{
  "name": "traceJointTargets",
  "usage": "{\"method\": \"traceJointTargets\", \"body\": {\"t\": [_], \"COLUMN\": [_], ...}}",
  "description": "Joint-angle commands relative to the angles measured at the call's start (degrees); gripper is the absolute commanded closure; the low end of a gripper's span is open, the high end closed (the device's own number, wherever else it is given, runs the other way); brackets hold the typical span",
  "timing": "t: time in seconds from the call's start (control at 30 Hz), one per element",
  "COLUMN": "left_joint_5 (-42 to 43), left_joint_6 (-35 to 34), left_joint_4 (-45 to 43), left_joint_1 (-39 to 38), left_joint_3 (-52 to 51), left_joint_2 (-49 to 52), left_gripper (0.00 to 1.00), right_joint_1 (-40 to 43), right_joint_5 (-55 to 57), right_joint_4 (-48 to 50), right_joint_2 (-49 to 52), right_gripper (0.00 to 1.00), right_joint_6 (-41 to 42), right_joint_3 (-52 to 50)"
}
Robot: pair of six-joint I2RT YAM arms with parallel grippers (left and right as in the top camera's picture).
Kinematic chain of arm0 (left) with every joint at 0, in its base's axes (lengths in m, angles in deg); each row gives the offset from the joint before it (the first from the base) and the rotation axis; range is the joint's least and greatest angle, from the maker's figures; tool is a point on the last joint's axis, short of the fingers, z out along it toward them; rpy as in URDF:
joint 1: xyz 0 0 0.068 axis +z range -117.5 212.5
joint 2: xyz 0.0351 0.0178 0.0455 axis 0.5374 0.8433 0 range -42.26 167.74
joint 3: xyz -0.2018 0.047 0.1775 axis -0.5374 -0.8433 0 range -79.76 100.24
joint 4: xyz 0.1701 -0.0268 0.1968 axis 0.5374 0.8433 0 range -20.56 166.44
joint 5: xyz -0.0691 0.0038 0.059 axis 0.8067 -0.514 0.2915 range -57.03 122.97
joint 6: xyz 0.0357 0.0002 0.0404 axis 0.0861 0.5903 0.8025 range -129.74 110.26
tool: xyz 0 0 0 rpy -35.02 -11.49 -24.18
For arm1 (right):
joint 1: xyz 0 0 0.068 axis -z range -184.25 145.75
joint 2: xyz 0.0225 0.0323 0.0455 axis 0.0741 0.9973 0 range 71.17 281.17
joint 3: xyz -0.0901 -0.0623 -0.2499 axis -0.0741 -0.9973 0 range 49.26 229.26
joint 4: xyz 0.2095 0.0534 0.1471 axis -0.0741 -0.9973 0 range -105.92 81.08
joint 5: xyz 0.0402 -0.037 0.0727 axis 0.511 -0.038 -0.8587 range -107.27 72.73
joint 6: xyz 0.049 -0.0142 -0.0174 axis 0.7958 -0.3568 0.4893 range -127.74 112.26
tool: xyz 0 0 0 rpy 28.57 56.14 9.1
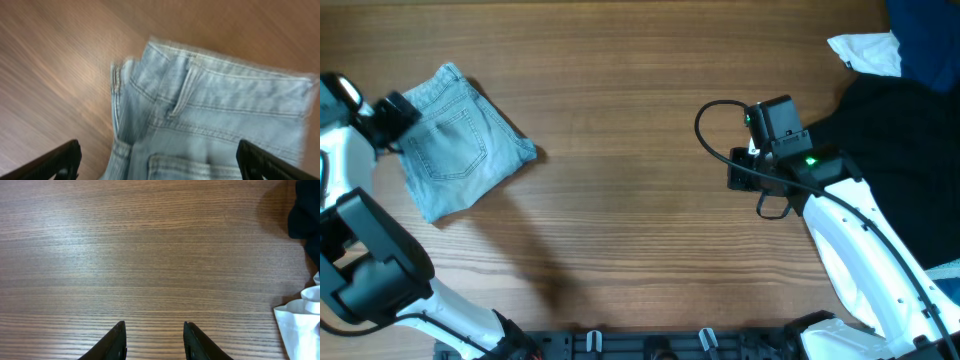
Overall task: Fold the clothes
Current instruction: 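Drag the folded jeans to the left table edge with the left gripper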
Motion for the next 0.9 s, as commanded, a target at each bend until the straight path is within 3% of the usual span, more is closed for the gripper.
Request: {"method": "traceJointTargets", "body": {"t": [0.0, 0.13, 0.3, 0.47, 0.53, 0.87], "left_joint_5": [1.6, 13.0, 12.9, 10.6, 6.6, 6.6], "left_joint_6": [-1.6, -1.6, -1.6, -2.2, -6.3, -5.9], "left_joint_4": [7.3, 9.5, 13.1, 19.8, 23.2, 25.9], "left_joint_1": [-1.6, -9.7, -23.1, -30.4, -31.5, -31.0], "left_joint_3": [9.5, 10.4, 10.4, 10.4, 10.2, 0.8], "left_joint_2": [-1.8, -2.3, 0.4, 4.0, 5.4, 6.5], "left_gripper": [0.00, 0.01, 0.01, 0.00, 0.00, 0.00], "right_joint_1": [0.1, 0.1, 0.1, 0.1, 0.1, 0.1], "right_joint_5": [1.0, 1.0, 0.7, 0.7, 0.7, 0.7], "right_joint_4": [0.3, 0.8, 0.6, 0.5, 0.2, -0.3], "right_joint_2": [-0.1, -0.1, -0.1, -0.1, -0.1, -0.1], "right_gripper": [0.63, 0.63, 0.63, 0.63, 0.63, 0.64], "right_joint_6": [0.7, 0.7, 0.8, 0.8, 0.8, 0.8], "right_joint_3": [0.7, 0.7, 0.7, 0.7, 0.7, 0.7]}}
